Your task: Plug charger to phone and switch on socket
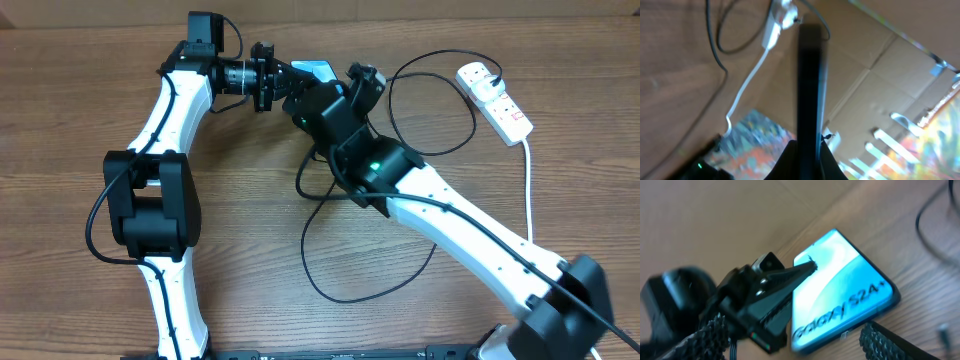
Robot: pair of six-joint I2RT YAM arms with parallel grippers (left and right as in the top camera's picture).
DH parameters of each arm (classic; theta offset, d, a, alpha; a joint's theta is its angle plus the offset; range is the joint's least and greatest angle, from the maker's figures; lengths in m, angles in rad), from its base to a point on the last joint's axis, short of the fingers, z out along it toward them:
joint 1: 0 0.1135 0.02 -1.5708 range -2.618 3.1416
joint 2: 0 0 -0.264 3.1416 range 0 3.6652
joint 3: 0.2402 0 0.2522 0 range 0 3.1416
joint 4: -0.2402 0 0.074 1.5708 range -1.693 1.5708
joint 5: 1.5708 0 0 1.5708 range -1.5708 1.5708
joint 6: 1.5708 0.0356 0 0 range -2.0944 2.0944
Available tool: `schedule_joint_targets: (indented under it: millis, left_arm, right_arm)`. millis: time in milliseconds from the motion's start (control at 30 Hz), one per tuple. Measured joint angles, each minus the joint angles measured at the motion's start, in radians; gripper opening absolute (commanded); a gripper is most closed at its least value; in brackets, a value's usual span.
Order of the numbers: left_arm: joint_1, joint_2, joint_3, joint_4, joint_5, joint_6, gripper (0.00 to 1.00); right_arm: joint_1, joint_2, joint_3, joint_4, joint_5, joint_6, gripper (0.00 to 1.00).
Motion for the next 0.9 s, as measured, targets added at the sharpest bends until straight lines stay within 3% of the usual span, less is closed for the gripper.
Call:
schedule_joint_targets:
  millis: [100, 267, 400, 467, 633, 900]
  left_arm:
    - [0.000, 0.000, 0.000, 0.002, -0.060, 0.080, 0.04]
    - [0.000, 0.002, 0.000, -0.009, -0.112, 0.300, 0.04]
    - [0.000, 0.002, 0.000, -0.023, -0.131, 0.431, 0.04]
    - [0.000, 0.002, 0.002, -0.056, -0.171, 0.493, 0.04]
    - [-0.007, -0.022, 0.002, -0.211, -0.425, 0.619, 0.04]
    - [-0.072, -0.209, 0.001, -0.340, -0.991, 0.711, 0.04]
  right_arm:
    - [-0.002, -0.056, 0.000, -0.042, 0.001, -0.164, 0.86]
    - [-0.060, -0.105, 0.005, -0.159, -0.083, -0.290, 0.86]
    - [-0.210, -0.105, 0.005, -0.266, -0.278, -0.343, 0.86]
    - [-0.324, -0.105, 0.005, -0.311, -0.396, -0.380, 0.91]
    - [-0.445, -0.105, 0.005, -0.359, -0.518, -0.418, 0.87]
    - [-0.405, -0.048, 0.001, -0.352, -0.577, -0.438, 0.75]
